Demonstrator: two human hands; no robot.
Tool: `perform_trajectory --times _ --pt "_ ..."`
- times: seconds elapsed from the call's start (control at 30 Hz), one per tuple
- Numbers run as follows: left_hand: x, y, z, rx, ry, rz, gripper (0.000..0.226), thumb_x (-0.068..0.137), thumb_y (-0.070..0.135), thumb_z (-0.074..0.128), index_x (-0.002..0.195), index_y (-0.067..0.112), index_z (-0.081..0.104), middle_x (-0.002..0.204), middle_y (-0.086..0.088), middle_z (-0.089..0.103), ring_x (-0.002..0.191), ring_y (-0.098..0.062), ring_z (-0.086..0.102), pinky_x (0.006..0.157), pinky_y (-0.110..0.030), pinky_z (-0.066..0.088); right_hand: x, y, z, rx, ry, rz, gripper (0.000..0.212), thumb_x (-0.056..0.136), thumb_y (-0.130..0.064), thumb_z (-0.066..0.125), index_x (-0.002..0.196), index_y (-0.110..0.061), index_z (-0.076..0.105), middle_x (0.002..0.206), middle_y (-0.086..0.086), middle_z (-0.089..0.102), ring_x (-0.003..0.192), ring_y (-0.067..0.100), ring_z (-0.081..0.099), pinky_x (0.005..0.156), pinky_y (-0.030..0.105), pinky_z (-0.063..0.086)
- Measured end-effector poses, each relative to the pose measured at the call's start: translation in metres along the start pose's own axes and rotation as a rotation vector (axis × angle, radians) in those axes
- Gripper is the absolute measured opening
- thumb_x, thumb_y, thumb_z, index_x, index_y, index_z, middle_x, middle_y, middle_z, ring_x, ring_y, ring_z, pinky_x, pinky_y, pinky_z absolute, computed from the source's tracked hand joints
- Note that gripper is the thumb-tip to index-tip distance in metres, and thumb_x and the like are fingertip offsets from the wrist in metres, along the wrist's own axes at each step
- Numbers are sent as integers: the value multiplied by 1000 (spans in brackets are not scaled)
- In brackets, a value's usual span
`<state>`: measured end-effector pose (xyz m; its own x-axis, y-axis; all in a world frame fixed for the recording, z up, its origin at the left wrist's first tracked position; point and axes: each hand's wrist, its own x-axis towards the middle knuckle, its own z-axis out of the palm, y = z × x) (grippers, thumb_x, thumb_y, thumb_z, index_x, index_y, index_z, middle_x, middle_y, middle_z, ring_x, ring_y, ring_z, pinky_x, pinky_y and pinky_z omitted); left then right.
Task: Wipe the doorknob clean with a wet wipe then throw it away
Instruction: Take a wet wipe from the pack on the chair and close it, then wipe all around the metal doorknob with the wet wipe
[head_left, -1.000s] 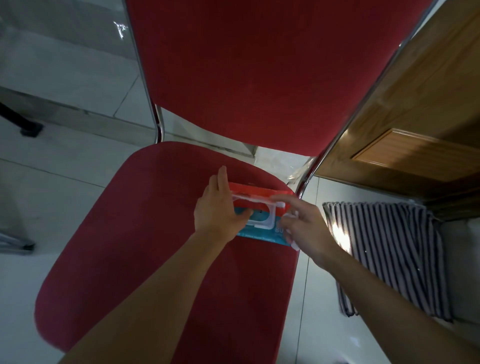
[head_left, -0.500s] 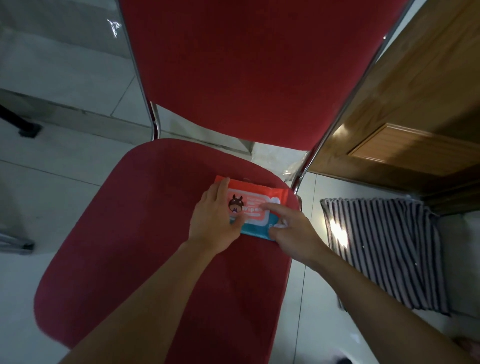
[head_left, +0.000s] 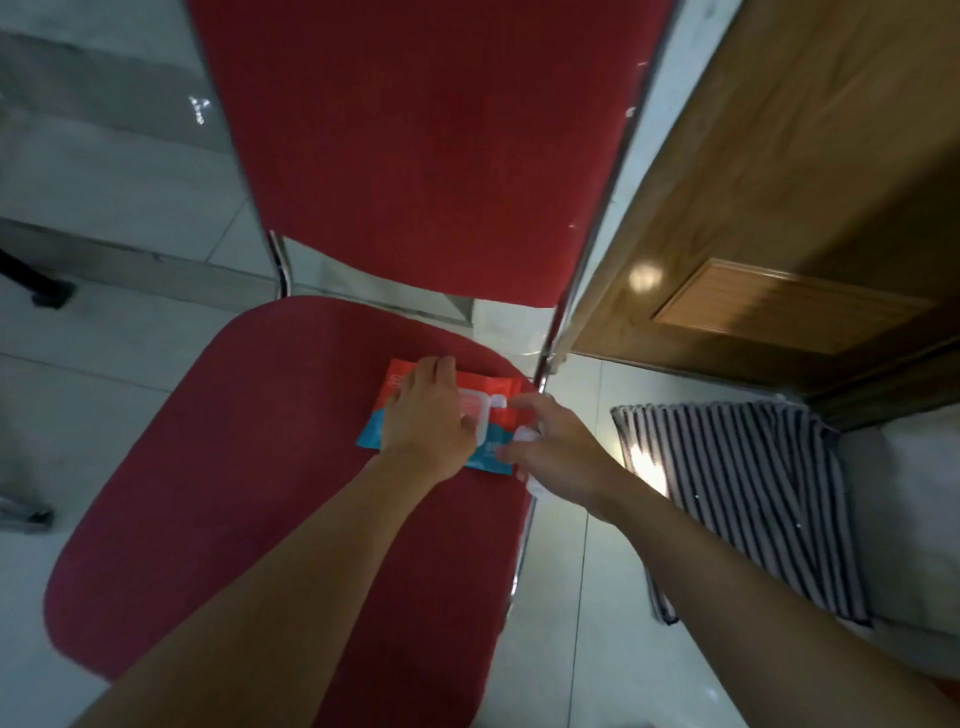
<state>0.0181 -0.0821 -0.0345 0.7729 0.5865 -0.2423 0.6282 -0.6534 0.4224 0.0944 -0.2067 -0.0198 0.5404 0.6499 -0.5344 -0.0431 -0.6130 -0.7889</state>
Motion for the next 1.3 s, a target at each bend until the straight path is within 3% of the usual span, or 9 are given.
perform_trajectory --times 0.2,0.3,0.47,0.57,0.77,1.0,1.1,1.17,1.3 --pt "-23 92 -10 -495 -293 239 48 77 7 67 121 9 48 103 -14 65 89 -31 63 72 -37 50 -51 -3 -77 136 130 -69 56 73 -9 62 123 -27 43 83 -10 53 76 1 54 53 9 42" --pt "-34 148 -22 -527 -399 335 48 74 9 71 118 14 52 100 -6 67 85 -20 66 68 -23 51 -86 -4 -129 162 207 -104 58 75 -8 59 127 -27 40 89 -11 50 82 4 53 61 19 43" --pt "-56 251 -57 -516 -360 495 19 80 18 67 92 32 62 83 14 67 76 1 64 61 -7 44 -150 -12 -215 156 333 -182 55 78 -15 64 127 -24 43 111 2 56 101 17 56 85 37 52" --pt "-69 313 -79 -515 -345 573 10 86 18 60 88 28 62 70 17 62 62 9 58 53 -4 40 -188 -21 -266 142 383 -261 44 81 -13 64 121 -19 49 107 10 61 98 20 60 84 37 54" --pt "-84 433 -122 -436 -254 706 10 87 21 57 93 20 65 85 0 68 78 -11 64 70 -30 50 -262 -43 -363 187 442 -430 36 78 -16 70 110 -13 55 93 8 67 79 14 68 68 28 57" --pt "-90 536 -168 -424 -146 827 15 88 12 54 94 20 65 90 3 68 85 -7 62 76 -26 50 -319 -65 -449 155 572 -565 16 77 -25 72 87 -15 66 81 2 69 73 16 65 64 27 52" --pt "-82 569 -184 -448 -107 863 19 89 9 53 93 21 66 92 4 68 87 -7 62 77 -25 51 -329 -74 -474 175 628 -632 8 78 -27 70 73 -21 66 64 -12 63 60 3 55 57 14 43" --pt "-74 588 -192 -457 -79 883 20 88 7 53 92 21 67 91 5 67 88 -7 62 77 -24 52 -332 -81 -490 187 676 -680 9 78 -27 70 69 -24 67 65 -16 63 64 -1 54 61 12 42" --pt "-50 621 -202 -480 -69 921 21 85 4 57 89 22 66 90 6 66 89 -8 62 78 -24 53 -326 -97 -523 314 703 -725 23 86 -19 61 66 -20 73 79 -3 61 86 13 55 75 29 45"
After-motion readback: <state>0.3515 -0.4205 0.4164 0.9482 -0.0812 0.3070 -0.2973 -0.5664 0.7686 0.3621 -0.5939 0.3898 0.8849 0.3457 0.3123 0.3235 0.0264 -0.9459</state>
